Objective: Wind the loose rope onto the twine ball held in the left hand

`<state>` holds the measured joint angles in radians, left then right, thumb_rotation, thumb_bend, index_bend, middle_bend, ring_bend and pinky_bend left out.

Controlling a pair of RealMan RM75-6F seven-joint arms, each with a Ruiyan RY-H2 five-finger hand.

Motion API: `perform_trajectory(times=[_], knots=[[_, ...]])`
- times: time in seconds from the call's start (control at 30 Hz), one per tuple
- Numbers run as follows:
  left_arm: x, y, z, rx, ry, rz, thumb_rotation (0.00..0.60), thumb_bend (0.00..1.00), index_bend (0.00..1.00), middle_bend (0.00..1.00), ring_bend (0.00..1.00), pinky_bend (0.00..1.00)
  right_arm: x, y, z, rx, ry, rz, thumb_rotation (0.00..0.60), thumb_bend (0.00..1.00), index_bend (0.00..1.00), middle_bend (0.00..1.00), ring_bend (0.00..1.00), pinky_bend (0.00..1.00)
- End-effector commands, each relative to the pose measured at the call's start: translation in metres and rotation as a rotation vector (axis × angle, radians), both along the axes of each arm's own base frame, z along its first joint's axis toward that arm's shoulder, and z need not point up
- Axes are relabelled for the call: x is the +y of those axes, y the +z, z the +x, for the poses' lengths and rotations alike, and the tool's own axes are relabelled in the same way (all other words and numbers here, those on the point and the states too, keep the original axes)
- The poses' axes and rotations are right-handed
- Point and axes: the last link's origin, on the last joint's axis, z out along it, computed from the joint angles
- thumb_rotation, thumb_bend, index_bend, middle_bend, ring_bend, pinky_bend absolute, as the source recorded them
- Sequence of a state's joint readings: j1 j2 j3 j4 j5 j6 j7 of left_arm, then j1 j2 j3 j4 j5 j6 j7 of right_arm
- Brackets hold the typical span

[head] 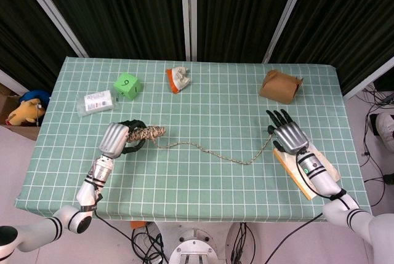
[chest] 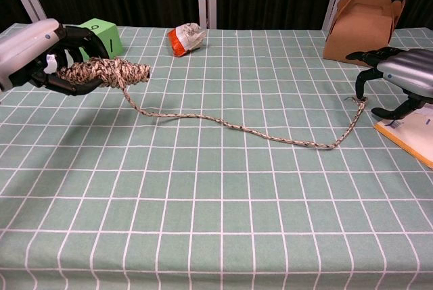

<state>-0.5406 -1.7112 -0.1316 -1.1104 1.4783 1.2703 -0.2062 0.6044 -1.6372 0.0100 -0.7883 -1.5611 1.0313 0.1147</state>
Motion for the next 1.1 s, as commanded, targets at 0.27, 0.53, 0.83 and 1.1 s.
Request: perform_trajectory(times=[0.27,0.53,0.83,1.1], knots=[[0.000,0.002,0.001,0.008,0.004,0.004,0.600,0.43,0.69,0.67,0.58,0.67,-0.003,-0.010,-0.002,-0.017,0.001,-0.014,0.600,0.34,0.45,0.03,0.00,0.00],[0.000,0.000,0.001,0.011,0.008,-0.005,0.600,0.43,0.69,0.67,0.58,0.67,-0.007,-0.013,-0.002,-0.026,-0.005,-0.026,0.600,0.34,0.52,0.04,0.00,0.00],[0.000,-0.001,0.000,0.010,0.010,-0.008,0.600,0.43,0.69,0.67,0.58,0.67,-0.010,-0.014,-0.004,-0.019,-0.016,-0.032,0.600,0.34,0.57,0.04,0.00,0.00],[0.000,-0.001,-0.001,0.012,0.013,-0.011,0.600,0.43,0.69,0.67,0.58,0.67,-0.010,-0.015,-0.004,-0.023,-0.018,-0.038,0.600,0.34,0.65,0.05,0.00,0.00]])
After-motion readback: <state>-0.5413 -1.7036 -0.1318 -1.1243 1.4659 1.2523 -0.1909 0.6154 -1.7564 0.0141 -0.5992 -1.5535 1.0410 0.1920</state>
